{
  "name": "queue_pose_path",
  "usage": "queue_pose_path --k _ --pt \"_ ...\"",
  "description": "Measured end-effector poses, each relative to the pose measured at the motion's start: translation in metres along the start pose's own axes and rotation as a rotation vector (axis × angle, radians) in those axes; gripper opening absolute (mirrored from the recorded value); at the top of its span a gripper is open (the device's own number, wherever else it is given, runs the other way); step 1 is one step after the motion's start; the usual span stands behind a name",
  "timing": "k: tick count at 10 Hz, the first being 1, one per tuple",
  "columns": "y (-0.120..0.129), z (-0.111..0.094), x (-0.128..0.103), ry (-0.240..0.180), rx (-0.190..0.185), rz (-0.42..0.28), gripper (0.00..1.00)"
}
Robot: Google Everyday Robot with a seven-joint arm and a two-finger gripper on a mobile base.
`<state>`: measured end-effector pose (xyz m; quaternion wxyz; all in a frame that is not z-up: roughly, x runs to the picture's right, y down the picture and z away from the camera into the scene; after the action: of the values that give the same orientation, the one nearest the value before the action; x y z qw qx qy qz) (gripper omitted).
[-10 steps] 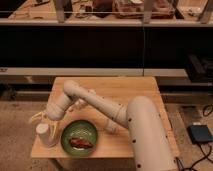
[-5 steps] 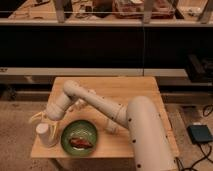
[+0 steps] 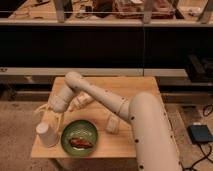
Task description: Drag the ceramic bowl in a circle
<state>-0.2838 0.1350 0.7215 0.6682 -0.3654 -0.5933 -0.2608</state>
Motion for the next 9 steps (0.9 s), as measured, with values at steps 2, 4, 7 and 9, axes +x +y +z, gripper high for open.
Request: queue_pose_path --k 2,4,7,9 --pt "0.009 -0.045 0.003 0.151 -0.065 -0.076 0.80" --pt "0.031 -0.081 0.010 0.304 -0.186 -0.141 0.80" --pt "0.035 -0.087 0.010 0.331 -0.212 -0.151 0.80" --pt "0.035 -0.087 0.012 0.338 -0.216 -0.151 0.80"
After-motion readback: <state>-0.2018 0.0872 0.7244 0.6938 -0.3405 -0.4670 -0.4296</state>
